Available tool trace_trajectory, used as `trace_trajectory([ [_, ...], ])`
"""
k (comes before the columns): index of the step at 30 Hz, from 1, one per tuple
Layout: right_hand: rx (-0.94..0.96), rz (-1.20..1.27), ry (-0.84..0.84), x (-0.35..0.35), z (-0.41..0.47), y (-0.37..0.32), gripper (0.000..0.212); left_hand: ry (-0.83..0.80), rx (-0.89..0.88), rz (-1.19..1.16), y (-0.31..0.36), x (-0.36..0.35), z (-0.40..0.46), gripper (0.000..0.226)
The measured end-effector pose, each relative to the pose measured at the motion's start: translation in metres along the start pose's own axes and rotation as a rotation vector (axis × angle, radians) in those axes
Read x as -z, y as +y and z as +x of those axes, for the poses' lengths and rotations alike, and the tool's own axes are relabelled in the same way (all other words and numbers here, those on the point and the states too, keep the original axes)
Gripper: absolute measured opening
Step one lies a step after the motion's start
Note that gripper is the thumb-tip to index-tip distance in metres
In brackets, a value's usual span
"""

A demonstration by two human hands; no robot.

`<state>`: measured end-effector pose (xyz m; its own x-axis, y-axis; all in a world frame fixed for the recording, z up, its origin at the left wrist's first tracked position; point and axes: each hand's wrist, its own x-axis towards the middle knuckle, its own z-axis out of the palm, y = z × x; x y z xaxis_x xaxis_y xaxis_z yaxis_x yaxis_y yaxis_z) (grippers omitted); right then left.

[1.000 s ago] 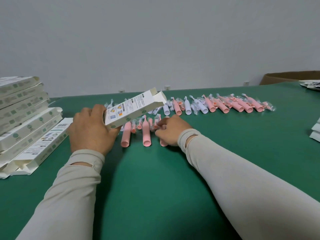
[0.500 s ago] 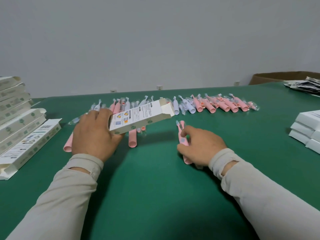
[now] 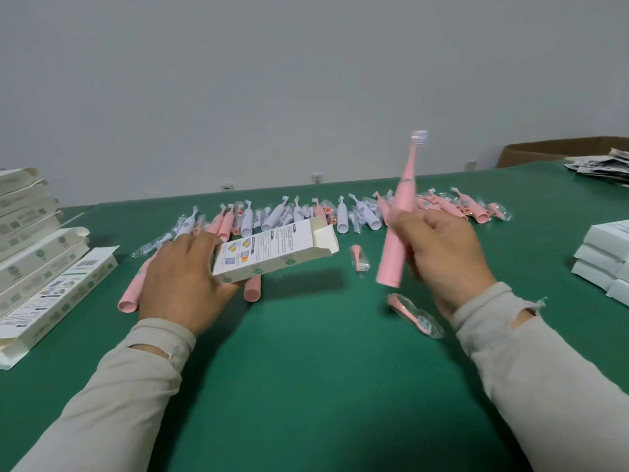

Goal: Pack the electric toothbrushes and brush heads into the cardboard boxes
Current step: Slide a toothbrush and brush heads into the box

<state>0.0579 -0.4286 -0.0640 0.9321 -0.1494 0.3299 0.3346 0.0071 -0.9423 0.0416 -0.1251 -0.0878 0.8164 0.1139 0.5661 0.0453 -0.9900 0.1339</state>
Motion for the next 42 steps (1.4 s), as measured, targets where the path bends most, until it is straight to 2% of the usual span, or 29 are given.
trace_trajectory([
  [2,-0.003,0.334,-0.071,0.001,-0.003,-0.005,0.022,0.002,-0.019,0.015,0.002,-0.001,0.000,0.057],
  [3,0.010,0.378,-0.087,-0.001,-0.004,-0.006,0.019,0.003,-0.021,0.021,0.002,-0.002,-0.001,0.058],
  [9,0.060,0.233,-0.098,-0.010,-0.009,0.002,0.004,0.028,-0.051,0.000,0.003,0.001,-0.003,0.055],
  [12,0.021,0.137,-0.147,-0.008,-0.008,0.007,0.007,0.035,-0.080,-0.009,0.007,0.003,-0.004,0.058],
  [17,-0.109,0.053,-0.450,-0.013,-0.014,0.011,0.015,-0.002,-0.134,-0.019,0.017,0.001,-0.006,0.074],
  [18,-0.139,0.069,-0.457,-0.015,-0.014,0.011,0.016,0.001,-0.131,-0.016,0.018,0.001,-0.006,0.073],
  [21,-0.280,0.332,-0.262,-0.011,-0.007,0.008,0.021,0.009,-0.072,-0.021,0.015,0.002,-0.005,0.068],
  [23,-0.254,0.496,-0.105,-0.002,0.000,0.005,0.018,0.025,-0.052,-0.001,0.012,0.002,-0.005,0.063],
  [26,-0.151,0.542,-0.011,0.002,0.005,0.004,0.012,0.014,-0.022,0.021,0.012,0.002,-0.004,0.059],
  [29,-0.054,0.375,-0.073,-0.002,0.004,0.005,0.012,-0.008,0.004,0.016,0.012,0.003,-0.004,0.058],
  [33,0.174,-0.114,-0.277,-0.004,-0.004,0.013,0.022,-0.003,-0.077,-0.028,0.014,0.002,-0.007,0.068],
  [35,0.190,-0.300,-0.380,-0.007,-0.009,0.018,0.018,0.000,-0.111,0.000,0.015,0.001,-0.007,0.069],
  [38,0.153,-0.358,-0.397,-0.010,-0.011,0.017,0.013,-0.003,-0.112,0.010,0.013,0.000,-0.006,0.066],
  [42,0.277,-0.584,-0.410,-0.005,-0.012,0.011,0.021,-0.029,-0.109,-0.009,0.010,-0.002,-0.006,0.064],
])
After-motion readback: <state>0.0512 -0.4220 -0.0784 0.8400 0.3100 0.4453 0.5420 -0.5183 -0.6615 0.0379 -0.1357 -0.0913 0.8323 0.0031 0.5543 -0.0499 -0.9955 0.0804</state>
